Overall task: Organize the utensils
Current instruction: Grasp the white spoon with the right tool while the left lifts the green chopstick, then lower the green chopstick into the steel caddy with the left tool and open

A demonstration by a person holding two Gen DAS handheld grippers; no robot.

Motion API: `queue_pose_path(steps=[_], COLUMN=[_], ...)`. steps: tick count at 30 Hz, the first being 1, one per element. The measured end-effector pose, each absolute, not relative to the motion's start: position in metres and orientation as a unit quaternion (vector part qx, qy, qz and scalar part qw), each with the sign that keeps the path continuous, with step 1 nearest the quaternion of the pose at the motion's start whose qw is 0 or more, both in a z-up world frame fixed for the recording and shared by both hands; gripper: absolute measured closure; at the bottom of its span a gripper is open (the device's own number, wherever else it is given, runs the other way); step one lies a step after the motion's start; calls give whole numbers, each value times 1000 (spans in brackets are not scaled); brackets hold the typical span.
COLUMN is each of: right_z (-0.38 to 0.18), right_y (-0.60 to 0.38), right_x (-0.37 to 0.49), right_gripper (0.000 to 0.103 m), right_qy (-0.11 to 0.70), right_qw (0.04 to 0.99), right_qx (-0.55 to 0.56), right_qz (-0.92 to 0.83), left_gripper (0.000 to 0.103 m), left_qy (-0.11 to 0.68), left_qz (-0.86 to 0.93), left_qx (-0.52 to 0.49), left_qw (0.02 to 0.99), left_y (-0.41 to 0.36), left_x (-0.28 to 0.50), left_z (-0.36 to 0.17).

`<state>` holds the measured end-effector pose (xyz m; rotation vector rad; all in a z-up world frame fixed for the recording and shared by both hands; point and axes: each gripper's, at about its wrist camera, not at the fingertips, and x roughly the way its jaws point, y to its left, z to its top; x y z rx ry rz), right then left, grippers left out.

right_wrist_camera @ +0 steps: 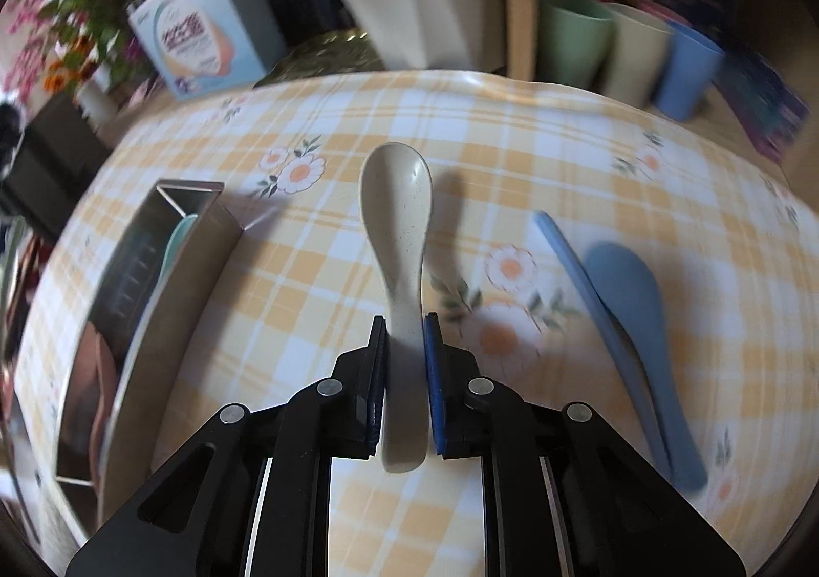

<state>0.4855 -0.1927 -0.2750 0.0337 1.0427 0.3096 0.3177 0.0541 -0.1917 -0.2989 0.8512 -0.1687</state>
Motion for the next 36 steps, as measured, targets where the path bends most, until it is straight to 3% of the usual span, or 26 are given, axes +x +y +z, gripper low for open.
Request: queue_pose_path(steps=[11,23,36], right_z=[-261,-243,-242], right_y=[-237,-255,-261], right_x=[379,339,338], right_gripper=[89,89,89], right_qy=[473,444,441], right_qw=[847,862,859], right_qx=[213,224,238], right_qz=[117,103,106], left_gripper=[97,97,97], left_qy=[426,434,456], left_qz=[-91,-86,-107], left_qx=[-128,-149,-152], left_qw=[891,884,870], left_y=[54,70,59], left_x=[304,298,361], left_z=[-190,-190,-197])
